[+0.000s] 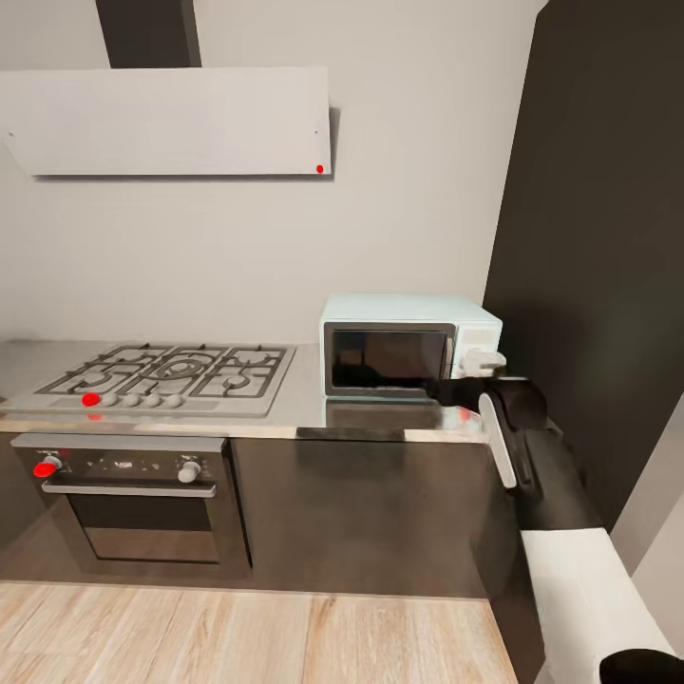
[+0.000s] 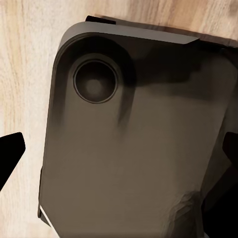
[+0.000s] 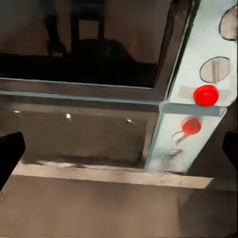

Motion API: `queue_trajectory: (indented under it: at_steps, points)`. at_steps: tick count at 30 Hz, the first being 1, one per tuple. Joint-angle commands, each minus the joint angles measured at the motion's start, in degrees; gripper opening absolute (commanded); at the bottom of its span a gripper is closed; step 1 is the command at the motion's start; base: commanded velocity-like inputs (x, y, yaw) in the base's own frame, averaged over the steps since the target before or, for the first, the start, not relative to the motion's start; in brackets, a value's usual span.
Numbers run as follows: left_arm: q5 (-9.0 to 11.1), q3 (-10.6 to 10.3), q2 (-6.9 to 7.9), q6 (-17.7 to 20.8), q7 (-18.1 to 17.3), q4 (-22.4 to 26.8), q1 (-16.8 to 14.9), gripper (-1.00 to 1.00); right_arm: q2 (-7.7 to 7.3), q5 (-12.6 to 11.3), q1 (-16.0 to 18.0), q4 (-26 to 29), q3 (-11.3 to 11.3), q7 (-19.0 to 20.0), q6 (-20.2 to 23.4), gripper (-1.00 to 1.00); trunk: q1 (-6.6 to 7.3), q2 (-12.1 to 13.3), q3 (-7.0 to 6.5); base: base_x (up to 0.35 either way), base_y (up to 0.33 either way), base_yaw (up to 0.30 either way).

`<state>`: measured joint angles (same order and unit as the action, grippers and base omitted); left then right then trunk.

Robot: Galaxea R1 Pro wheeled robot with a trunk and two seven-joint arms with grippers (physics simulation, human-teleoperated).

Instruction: In the kitchen, take the popcorn bag from the countertop, put it into the microwave, and heat it until the popcorn is cooked so the cooked popcorn ends up inside the bag.

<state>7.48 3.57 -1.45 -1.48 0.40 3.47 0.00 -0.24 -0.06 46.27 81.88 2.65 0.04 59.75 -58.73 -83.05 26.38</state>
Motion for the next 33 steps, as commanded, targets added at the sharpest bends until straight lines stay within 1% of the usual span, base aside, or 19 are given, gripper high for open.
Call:
queue_trajectory:
  at_steps: [1, 3, 5, 7, 8, 9, 11, 12, 14, 15, 16, 17, 18, 20, 21, 22, 25, 31, 33]
  points:
    - [0.3, 0.3, -0.02, -0.1, 0.0, 0.0, 0.0, 1.0, -0.04, 0.0, 1.5, 0.0, 0.0, 0.0, 0.2, 1.0, 0.0, 0.0, 0.06, 0.0, 0.0, 0.0]
    - [0.3, 0.4, -0.03, -0.1, 0.0, 0.0, 0.0, 1.0, -0.03, 0.2, 3.8, 0.1, 0.0, -0.3, 0.2, 1.0, 0.0, 0.0, 0.06, 0.0, 0.0, 0.0]
    - [0.3, 0.3, -0.04, -0.1, 0.0, 0.0, 0.0, 1.0, 0.03, 0.3, 4.5, 0.1, -0.2, -1.2, 0.2, 1.0, 0.0, 0.0, 0.06, 0.0, 0.0, 0.0]
    - [0.3, 0.4, -0.05, -0.1, 0.0, 0.0, 0.0, 1.0, 0.12, 0.2, 4.7, -0.4, -2.2, -2.0, 0.0, 1.0, 0.0, 0.0, 0.06, 0.0, 0.0, 0.0]
    - [0.3, 0.4, -0.05, -0.1, 0.0, 0.0, 0.0, 1.0, 0.38, 0.0, 4.7, -0.6, -3.1, -2.0, -4.0, 1.0, 0.0, 0.0, 0.06, 0.0, 0.0, 0.0]
    - [0.3, 0.4, -0.05, -0.1, 0.0, 0.0, 0.0, 1.0, 1.21, -0.1, 4.8, -1.3, -3.5, -2.1, -7.6, 1.0, 0.0, 0.0, 0.06, 0.0, 0.0, 0.0]
    - [0.3, 0.4, -0.05, -0.1, 0.0, 0.0, 0.0, 1.0, 2.22, 0.0, 4.7, -2.6, -3.8, -2.2, -12.9, 1.0, 0.0, 0.0, 0.06, 0.0, 0.0, 0.0]
    - [0.3, 0.4, -0.05, -0.1, 0.0, 0.0, 0.0, 1.0, 2.4, 0.1, 4.7, -3.0, -3.9, -2.2, -17.6, 1.0, 0.0, 0.0, 0.06, 0.0, 0.0, 0.0]
    - [0.3, 0.4, -0.05, -0.1, 0.0, 0.0, 0.0, 1.0, 2.46, 0.0, 4.1, -3.6, -4.0, -2.2, -23.0, 1.0, 0.0, 0.0, 0.06, 0.0, 0.0, 0.0]
    - [0.3, 0.4, -0.05, -0.1, 0.0, 0.0, 0.0, 1.0, 2.48, 0.0, 3.0, -4.2, -4.0, -2.2, -25.1, 1.0, 0.0, 0.0, 0.06, 0.0, 0.0, 0.0]
    - [0.3, 0.4, -0.05, -0.1, 0.0, 0.0, 0.0, 1.0, 2.5, -0.2, -0.8, -4.8, -4.0, -2.0, -27.5, 1.0, 0.0, 0.0, 0.06, 0.0, 0.0, 0.0]
    - [0.3, 0.4, -0.05, -0.1, 0.0, 0.0, 0.0, 1.0, 2.4, -0.3, -3.7, -5.0, -4.0, -1.9, -28.0, 1.0, 0.0, 0.0, 0.06, 0.0, 0.0, 0.0]
    - [0.3, 0.4, -0.05, -0.1, 0.0, 0.0, 0.0, 1.0, 2.32, -0.4, -5.0, -5.2, -4.0, -1.9, -28.4, 1.0, 0.0, 0.0, 0.06, 0.0, 0.0, 0.0]
    - [0.3, 0.4, -0.05, -0.1, 0.0, 0.0, 0.0, 1.0, 2.1, -0.3, -7.0, -7.4, -4.0, -1.7, -30.9, 1.0, 0.0, 0.0, 0.06, 0.0, 0.0, 0.0]
    - [0.3, 0.4, -0.05, -0.1, 0.0, 0.0, 0.0, 1.0, 2.06, -0.2, -7.2, -8.5, -4.0, -1.7, -32.1, 1.0, 0.0, 0.0, 0.06, 0.0, 0.0, 0.0]
    - [0.3, 0.4, -0.05, -0.1, 0.0, 0.0, 0.0, 1.0, 1.97, 0.0, -7.6, -10.7, -4.0, -1.7, -34.4, 1.0, 0.0, 0.0, 0.06, 0.0, 0.0, 0.0]
    - [0.3, 0.4, -0.05, -0.1, 0.0, 0.0, 0.0, 1.0, 1.92, 0.1, -7.7, -12.4, -4.0, -1.6, -36.6, 1.0, 0.0, 0.0, 0.06, 0.0, 0.0, 0.0]
    - [0.3, 0.3, -0.05, -0.1, 0.0, 0.0, 0.0, 1.0, 1.83, 0.1, -7.8, -12.8, -4.2, -2.1, -37.0, 1.0, 0.0, 0.0, 0.06, 0.0, 0.0, 0.0]
    - [0.3, 0.3, -0.05, -0.1, 0.0, 0.0, 0.0, 1.0, 1.82, 0.2, -7.8, -12.9, -5.0, -2.4, -36.9, 1.0, 0.0, 0.0, 0.06, 0.0, 0.0, 0.0]
